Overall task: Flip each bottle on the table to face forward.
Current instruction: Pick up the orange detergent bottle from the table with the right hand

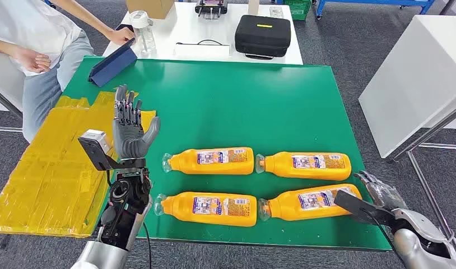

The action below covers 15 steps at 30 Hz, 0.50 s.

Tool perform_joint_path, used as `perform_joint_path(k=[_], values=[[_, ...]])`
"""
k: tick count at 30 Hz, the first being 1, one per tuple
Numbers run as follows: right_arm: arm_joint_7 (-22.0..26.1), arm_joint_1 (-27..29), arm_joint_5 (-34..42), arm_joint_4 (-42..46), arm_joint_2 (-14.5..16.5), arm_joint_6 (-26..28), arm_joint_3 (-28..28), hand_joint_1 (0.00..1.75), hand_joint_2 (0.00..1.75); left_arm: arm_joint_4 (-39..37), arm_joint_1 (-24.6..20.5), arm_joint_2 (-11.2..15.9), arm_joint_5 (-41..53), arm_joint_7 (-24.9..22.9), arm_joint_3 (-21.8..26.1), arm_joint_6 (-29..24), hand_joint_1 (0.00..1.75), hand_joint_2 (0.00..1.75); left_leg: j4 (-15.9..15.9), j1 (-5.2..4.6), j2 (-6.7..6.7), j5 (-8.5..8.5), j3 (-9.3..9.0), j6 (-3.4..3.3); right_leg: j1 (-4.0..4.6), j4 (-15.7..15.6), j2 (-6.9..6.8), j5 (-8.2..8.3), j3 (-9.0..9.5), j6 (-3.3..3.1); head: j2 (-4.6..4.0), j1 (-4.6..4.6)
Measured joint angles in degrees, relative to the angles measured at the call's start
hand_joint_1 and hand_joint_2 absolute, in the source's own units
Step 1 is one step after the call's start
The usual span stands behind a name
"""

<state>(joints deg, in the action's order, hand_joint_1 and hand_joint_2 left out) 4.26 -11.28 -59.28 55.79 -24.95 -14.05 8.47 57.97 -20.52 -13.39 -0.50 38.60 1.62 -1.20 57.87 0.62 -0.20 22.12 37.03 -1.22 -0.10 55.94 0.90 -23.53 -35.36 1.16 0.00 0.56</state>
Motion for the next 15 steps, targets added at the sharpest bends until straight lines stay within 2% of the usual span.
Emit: perform_joint_path(k=[5,11,15], values=[[0.0,-1.8,-0.6,-1.8,1.9,0.1,0.2,0.0,1.75,-0.7,-0.9,-0.3,0.2,0.0,-0.3,0.0,0.0,1.75,0.0,0.0,0.0,-0.02,-0.1,0.0,0.0,0.0,0.0,0.07,0.12,-0.06,-0.01,0.01],[0.5,-7.6,-3.6,-8.3,5.5,1.8,0.3,0.0,1.75,-2.5,-3.5,-1.0,0.5,-0.6,-0.4,0.0,0.0,1.75,0.0,0.0,0.05,-0.11,-0.19,0.04,0.0,0.0,0.1,0.2,0.13,-0.08,-0.01,0.01],[1.0,-9.5,-4.1,-11.0,7.7,2.5,0.1,0.0,1.75,-3.8,-4.7,-1.6,0.8,-0.7,-0.4,0.0,0.0,1.75,0.0,0.01,0.02,-0.15,-0.19,0.04,0.02,0.0,0.08,0.21,0.16,-0.08,-0.01,0.01]])
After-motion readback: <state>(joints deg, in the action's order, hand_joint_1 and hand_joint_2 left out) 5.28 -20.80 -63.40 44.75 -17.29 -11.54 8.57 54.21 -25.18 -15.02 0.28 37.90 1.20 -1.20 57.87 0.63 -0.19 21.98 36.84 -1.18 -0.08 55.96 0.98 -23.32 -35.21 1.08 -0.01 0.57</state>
